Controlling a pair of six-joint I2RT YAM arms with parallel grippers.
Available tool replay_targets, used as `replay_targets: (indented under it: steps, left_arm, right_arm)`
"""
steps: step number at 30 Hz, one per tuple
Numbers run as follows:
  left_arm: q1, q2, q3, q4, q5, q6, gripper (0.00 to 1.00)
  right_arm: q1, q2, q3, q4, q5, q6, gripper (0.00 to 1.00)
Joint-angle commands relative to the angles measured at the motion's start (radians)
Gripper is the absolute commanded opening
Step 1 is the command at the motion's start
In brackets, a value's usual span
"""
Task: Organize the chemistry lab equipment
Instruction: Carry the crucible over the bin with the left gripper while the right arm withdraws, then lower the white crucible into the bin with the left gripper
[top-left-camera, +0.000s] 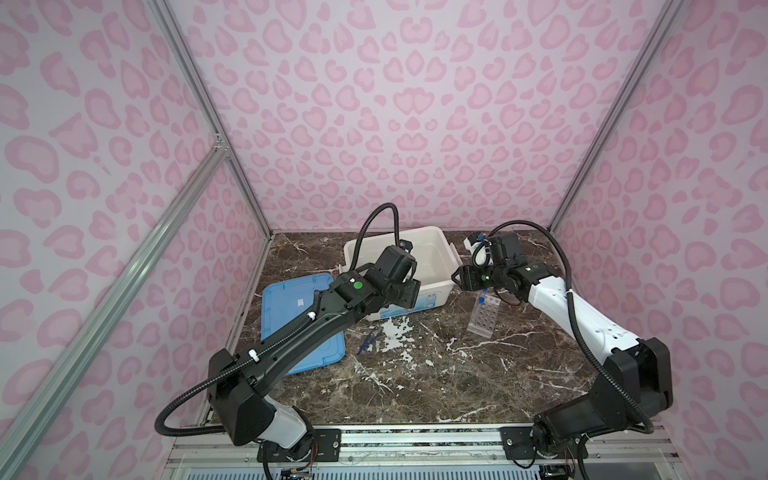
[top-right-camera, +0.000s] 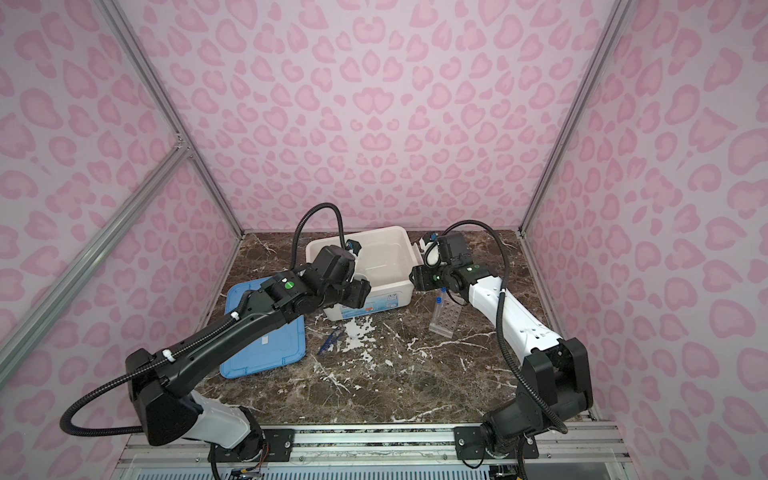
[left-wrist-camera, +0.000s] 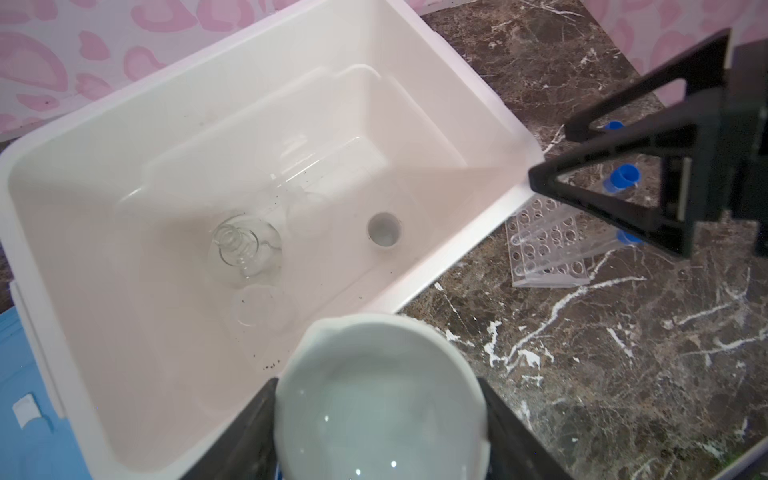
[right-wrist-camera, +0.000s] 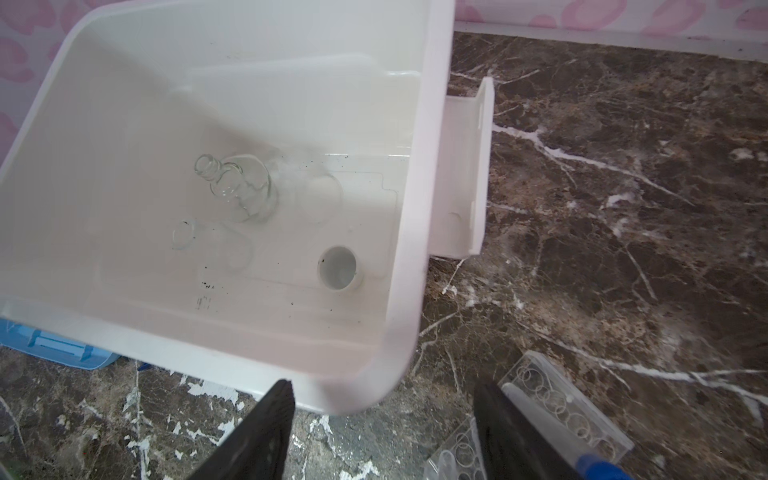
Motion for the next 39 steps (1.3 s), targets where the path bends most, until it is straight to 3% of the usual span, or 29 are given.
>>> replay_targets:
  steps: [1, 9, 22, 31, 39]
  left_arm:
    - [0.043, 0.085, 0.088, -0.013, 0.062, 0.061, 0.62]
    - [0.118, 0.362, 0.310, 0.011, 0.149, 0.105, 0.62]
    - [0.150, 0.726, 0.574, 0.007, 0.132, 0.215, 0.62]
    - [0.165, 0.830, 0.620, 0.005, 0.071, 0.261, 0.61]
    - [0.179, 0.878, 0.618, -0.005, 0.091, 0.271, 0.62]
  right_arm:
    - [0.001, 0.002, -0.012, 0.058, -0.024, 0.029, 0.70]
    - [0.002, 0.030, -0.017, 0.091, -0.045, 0.058, 0.67]
    - [0.001, 0.038, -0.045, 0.129, -0.074, 0.090, 0.62]
    - [0.001, 0.046, -0.048, 0.138, -0.073, 0.100, 0.61]
    - [0.001, 0.062, -0.045, 0.143, -0.073, 0.103, 0.61]
